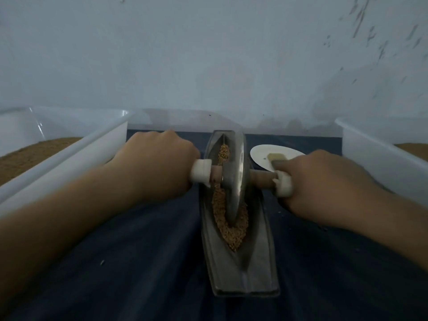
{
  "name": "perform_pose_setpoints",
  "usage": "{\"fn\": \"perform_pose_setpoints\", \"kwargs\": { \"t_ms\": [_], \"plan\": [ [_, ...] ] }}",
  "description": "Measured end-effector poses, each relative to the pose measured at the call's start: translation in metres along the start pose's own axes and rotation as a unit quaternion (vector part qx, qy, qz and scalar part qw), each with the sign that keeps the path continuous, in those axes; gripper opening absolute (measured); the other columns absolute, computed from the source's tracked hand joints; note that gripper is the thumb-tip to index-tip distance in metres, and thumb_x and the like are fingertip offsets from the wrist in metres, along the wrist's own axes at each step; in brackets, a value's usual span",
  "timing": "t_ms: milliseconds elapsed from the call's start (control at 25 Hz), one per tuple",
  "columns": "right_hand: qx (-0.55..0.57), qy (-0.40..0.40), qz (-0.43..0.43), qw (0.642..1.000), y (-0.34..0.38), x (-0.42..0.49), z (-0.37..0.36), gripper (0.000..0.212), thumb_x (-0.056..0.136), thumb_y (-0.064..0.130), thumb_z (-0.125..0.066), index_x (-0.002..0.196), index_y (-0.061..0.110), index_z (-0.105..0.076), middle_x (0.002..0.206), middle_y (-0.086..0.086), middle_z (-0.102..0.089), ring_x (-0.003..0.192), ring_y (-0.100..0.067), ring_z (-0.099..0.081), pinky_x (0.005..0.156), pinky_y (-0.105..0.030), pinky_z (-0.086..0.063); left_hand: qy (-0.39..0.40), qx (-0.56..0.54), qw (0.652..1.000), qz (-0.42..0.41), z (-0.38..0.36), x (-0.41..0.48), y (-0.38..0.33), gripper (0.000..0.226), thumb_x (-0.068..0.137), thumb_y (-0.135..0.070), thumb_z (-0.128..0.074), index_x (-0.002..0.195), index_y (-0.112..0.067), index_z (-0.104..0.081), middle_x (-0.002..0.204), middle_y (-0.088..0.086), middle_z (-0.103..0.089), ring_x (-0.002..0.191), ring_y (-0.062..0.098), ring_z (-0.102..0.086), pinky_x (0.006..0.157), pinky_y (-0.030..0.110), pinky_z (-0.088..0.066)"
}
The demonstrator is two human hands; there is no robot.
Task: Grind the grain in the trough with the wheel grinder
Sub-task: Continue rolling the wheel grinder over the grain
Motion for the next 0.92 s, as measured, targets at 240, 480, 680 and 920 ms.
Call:
{"fn": "perform_pose_setpoints", "kwargs": {
  "t_ms": [240,480,680,920],
  "plan": [
    [0.022,0.092,-0.088,0.992,0.012,0.076,-0.017,0.012,0.086,0.039,-0.066,0.087,0.027,-0.063,0.079,0.002,-0.059,0.067,-0.023,-0.052,0.057,-0.027,-0.037,0.047,-0.014,0.989,0.143,-0.022,0.051,0.005,0.014,0.086,-0.038,-0.059,0.095,-0.031,-0.066,0.074,-0.002,-0.048,0.065,0.022,-0.049,0.056,0.032,-0.035],
    [-0.018,0.035,0.032,0.999,0.005,0.022,0.006,0.025,0.059,0.046,-0.067,0.060,0.035,-0.044,0.049,0.015,-0.039,0.040,-0.003,-0.035,0.040,-0.017,-0.022,0.091,-0.100,0.988,0.069,-0.017,-0.002,0.001,0.021,0.066,-0.058,-0.049,0.076,-0.042,-0.057,0.070,-0.011,-0.057,0.062,0.017,-0.058,0.051,0.029,-0.043],
    [-0.005,0.042,-0.020,0.999,0.009,0.058,-0.012,0.010,0.074,0.039,-0.069,0.076,0.031,-0.063,0.061,0.010,-0.049,0.051,-0.016,-0.046,0.049,-0.023,-0.031,0.072,-0.074,0.985,0.136,-0.027,0.021,0.002,0.020,0.077,-0.050,-0.054,0.085,-0.034,-0.062,0.080,-0.004,-0.061,0.068,0.023,-0.060,0.058,0.031,-0.044],
    [-0.021,0.036,0.001,0.999,0.011,0.051,-0.007,0.017,0.079,0.042,-0.070,0.081,0.031,-0.056,0.069,0.005,-0.056,0.059,-0.021,-0.055,0.051,-0.027,-0.039,0.115,-0.093,0.980,0.130,-0.016,0.021,0.000,0.017,0.080,-0.045,-0.061,0.091,-0.033,-0.065,0.081,-0.006,-0.061,0.073,0.022,-0.061,0.060,0.032,-0.043]
  ]
}}
Point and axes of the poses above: each hand's wrist, its own x-axis towards the middle knuckle, its own z-axis out of the back of the hand, y = z × x, the point moved 2 cm from there along x, towards the middle knuckle
